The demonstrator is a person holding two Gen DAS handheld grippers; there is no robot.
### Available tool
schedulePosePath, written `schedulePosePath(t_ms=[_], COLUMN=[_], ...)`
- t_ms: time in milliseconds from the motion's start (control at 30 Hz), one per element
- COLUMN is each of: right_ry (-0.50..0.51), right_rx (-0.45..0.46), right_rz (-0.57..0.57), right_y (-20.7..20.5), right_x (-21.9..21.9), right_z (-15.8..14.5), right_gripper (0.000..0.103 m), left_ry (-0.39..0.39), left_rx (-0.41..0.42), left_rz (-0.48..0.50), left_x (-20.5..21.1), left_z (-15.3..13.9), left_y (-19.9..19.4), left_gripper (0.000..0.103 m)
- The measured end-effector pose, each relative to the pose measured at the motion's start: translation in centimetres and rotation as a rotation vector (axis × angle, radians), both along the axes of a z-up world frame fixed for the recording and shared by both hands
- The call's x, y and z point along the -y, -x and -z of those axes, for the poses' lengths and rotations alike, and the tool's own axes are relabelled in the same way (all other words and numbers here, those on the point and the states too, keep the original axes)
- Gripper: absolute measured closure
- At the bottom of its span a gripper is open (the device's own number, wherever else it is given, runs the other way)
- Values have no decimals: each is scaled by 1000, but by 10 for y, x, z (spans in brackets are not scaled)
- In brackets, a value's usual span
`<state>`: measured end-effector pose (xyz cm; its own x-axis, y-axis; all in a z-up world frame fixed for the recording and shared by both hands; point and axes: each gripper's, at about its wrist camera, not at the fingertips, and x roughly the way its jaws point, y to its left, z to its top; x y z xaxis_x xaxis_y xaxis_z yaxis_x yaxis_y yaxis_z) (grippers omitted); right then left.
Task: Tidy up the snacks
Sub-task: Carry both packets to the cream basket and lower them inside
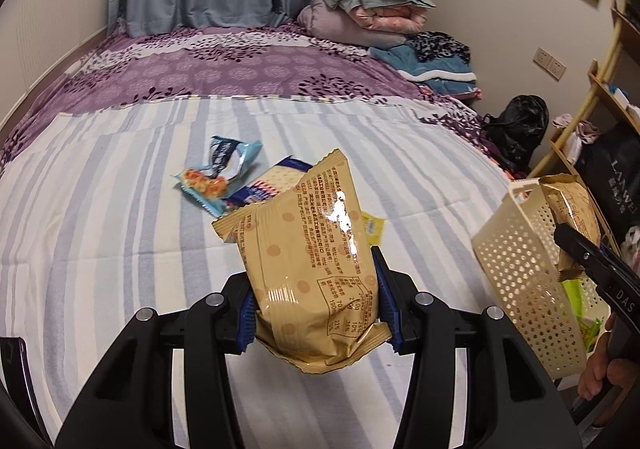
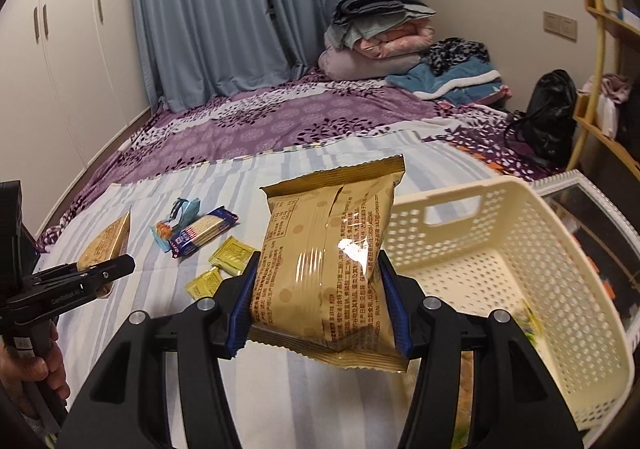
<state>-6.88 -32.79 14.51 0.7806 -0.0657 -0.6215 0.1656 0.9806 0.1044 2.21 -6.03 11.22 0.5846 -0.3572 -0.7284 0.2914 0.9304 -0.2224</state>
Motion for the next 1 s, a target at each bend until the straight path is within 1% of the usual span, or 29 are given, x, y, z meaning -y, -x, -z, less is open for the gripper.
schedulePosePath(t_ms=[233, 433, 633, 833, 867, 900, 933, 1000], right_ry=[9, -3, -23, -78, -80, -88, -92, -85], right_rx=[18, 17, -17, -50, -51, -47, -39, -35], right_rz=[119, 197, 253, 303, 309, 315, 324, 328], right_y=[39, 64, 83, 97, 99, 100, 103, 104], right_x=[47, 78, 100, 120, 123, 125, 127, 129], right_z=[-9, -8, 5, 21, 22, 22, 22, 21], right_gripper=[48, 48, 48, 46, 42, 32, 30, 30], left_ry=[6, 7, 14, 7, 8, 10, 11, 8], left_rx=[11, 22, 20, 22, 21, 18, 17, 19], left_rz=[69, 134, 210, 286, 295, 308, 318, 338], left_x=[27, 56, 88, 116, 120, 125, 129, 137], left_z=[-11, -20, -26, -28, -28, -29, -29, -30], left_y=[9, 19, 29, 41, 42, 43, 45, 49], left_gripper=[53, 53, 53, 53, 53, 53, 53, 53])
